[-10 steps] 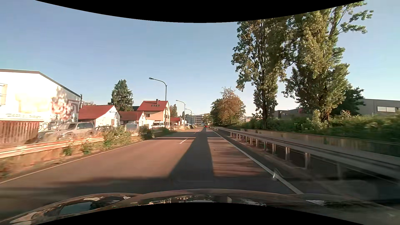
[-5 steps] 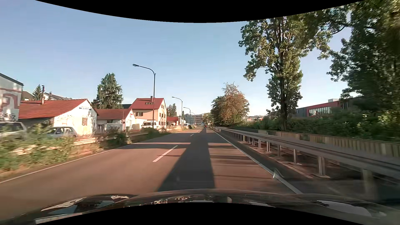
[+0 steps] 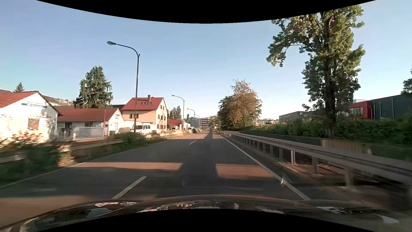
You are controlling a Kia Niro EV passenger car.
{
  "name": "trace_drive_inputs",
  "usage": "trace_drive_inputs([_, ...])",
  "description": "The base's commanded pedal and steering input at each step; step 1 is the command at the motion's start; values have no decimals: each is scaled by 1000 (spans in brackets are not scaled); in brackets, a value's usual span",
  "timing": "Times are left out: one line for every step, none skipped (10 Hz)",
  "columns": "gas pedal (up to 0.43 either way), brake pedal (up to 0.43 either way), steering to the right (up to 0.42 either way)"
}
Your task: Follow the waypoints while adhering to traffic rules and regulations
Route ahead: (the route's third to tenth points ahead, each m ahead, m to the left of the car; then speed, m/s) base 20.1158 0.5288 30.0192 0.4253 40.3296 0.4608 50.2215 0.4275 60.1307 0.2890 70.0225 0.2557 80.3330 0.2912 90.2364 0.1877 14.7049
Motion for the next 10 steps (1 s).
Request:
trace_drive_inputs([118,0,2])
trace_drive_inputs([110,0,1])
trace_drive_inputs([98,0,1])
trace_drive_inputs([87,0,1])
trace_drive_inputs([87,0,1])
trace_drive_inputs([87,0,0])
trace_drive_inputs([87,0,0])
trace_drive_inputs([87,0,0])
trace_drive_inputs([87,0,0])
trace_drive_inputs([87,0,0])
